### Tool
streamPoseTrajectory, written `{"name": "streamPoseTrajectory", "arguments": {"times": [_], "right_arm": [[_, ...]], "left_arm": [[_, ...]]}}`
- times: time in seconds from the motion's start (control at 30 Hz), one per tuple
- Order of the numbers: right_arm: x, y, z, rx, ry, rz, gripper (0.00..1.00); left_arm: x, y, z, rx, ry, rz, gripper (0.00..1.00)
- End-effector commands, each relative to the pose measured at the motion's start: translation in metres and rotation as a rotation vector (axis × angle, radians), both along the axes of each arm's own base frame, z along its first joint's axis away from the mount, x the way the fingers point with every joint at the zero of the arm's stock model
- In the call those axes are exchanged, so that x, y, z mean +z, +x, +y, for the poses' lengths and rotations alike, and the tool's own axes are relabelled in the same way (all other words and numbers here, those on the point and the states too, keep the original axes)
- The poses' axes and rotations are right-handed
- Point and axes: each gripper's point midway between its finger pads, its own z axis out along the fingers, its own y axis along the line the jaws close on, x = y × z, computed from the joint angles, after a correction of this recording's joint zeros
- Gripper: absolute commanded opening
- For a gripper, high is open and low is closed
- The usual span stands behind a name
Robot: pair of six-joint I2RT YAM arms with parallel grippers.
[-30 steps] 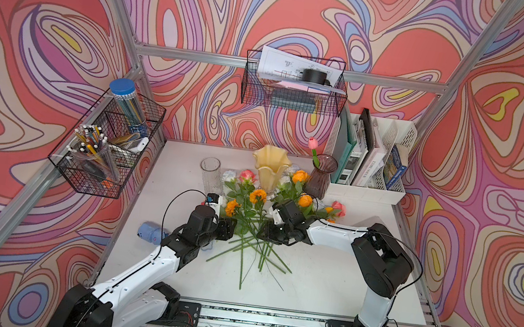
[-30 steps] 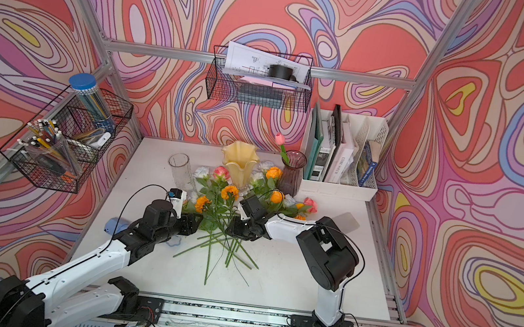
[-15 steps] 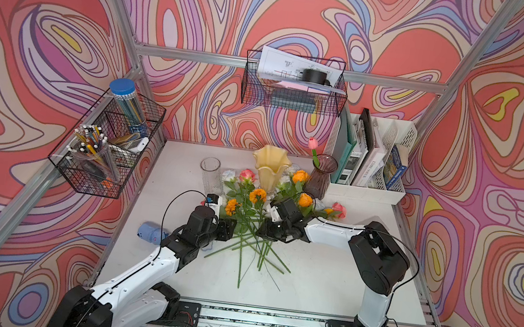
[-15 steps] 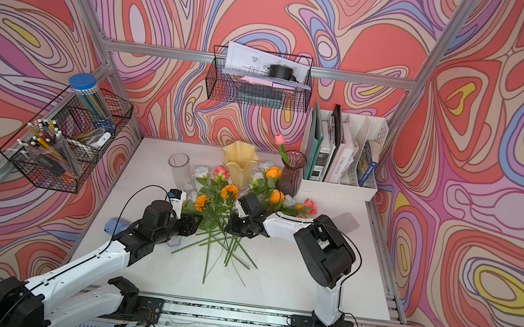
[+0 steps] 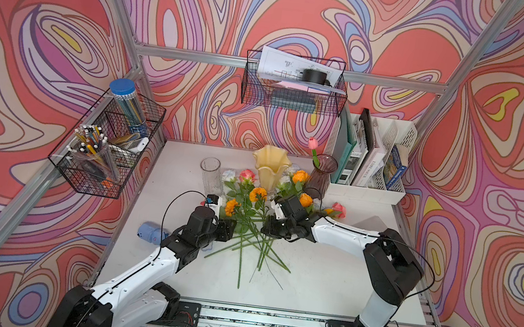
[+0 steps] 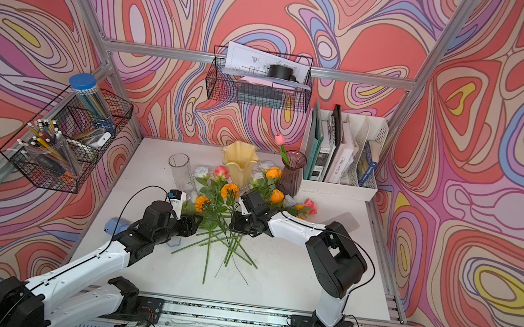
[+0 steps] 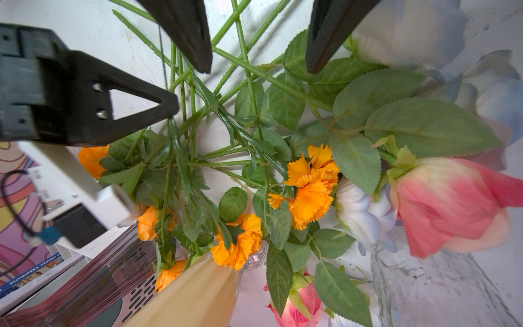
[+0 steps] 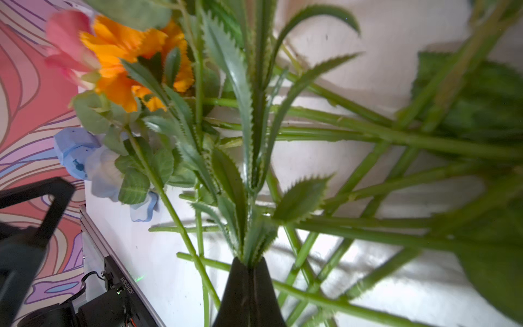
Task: Arrange the flowers in different vases according to their colors
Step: Pick up the flower at the center of the board, then insert the flower into the vase.
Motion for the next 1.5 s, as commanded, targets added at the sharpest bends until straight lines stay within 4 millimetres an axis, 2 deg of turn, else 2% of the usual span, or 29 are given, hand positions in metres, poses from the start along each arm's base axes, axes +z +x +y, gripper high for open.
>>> {"name": "streamPoseTrajectory", "arguments": {"times": [0.0,0.17,0.4,0.47,0.57,0.7,0.83,0.9,1.0,1.13,1.33,1.37,1.47], "right_arm": [[0.038,0.010,-0.010,0.010,-0.053,-0.124,0.00],[0.077,0.018,-0.025,-0.013,-0.077,-0.265,0.00],[0.126,0.047,-0.042,-0.094,-0.107,-0.553,0.00],[0.146,0.053,-0.047,-0.110,-0.106,-0.644,0.00],[0.186,0.052,-0.050,-0.119,-0.043,-0.778,0.00],[0.251,0.050,-0.047,-0.107,0.048,-0.977,0.00],[0.315,0.055,-0.031,-0.069,0.120,-1.121,0.00],[0.333,0.061,-0.020,-0.051,0.141,-1.147,0.00],[0.348,0.077,-0.006,-0.037,0.134,-1.202,0.00],[0.356,0.103,0.010,-0.037,0.082,-1.279,0.00],[0.366,0.143,0.014,-0.078,-0.036,-1.375,0.00],[0.358,0.153,0.016,-0.079,-0.060,-1.371,0.00],[0.355,0.174,0.010,-0.101,-0.093,-1.382,0.00]], "left_arm": [[-0.004,-0.002,0.002,-0.005,0.007,0.007,0.60],[-0.003,-0.002,-0.001,-0.016,-0.002,0.007,0.60],[-0.007,0.000,-0.002,-0.016,-0.001,0.017,0.60],[-0.008,0.002,-0.003,-0.019,0.000,0.019,0.60],[-0.009,0.002,-0.002,-0.015,0.005,0.022,0.60],[-0.010,0.003,-0.002,-0.014,0.009,0.021,0.60],[-0.011,0.004,-0.003,-0.015,0.007,0.027,0.60],[-0.012,0.005,-0.003,-0.009,0.005,0.029,0.60],[-0.014,0.005,-0.003,-0.007,0.004,0.030,0.60],[-0.016,0.007,-0.003,-0.012,0.012,0.037,0.60],[-0.019,0.007,-0.004,-0.019,0.015,0.041,0.60],[-0.020,0.007,-0.004,-0.018,0.014,0.044,0.60],[-0.023,0.008,-0.005,-0.021,0.011,0.049,0.60]]}}
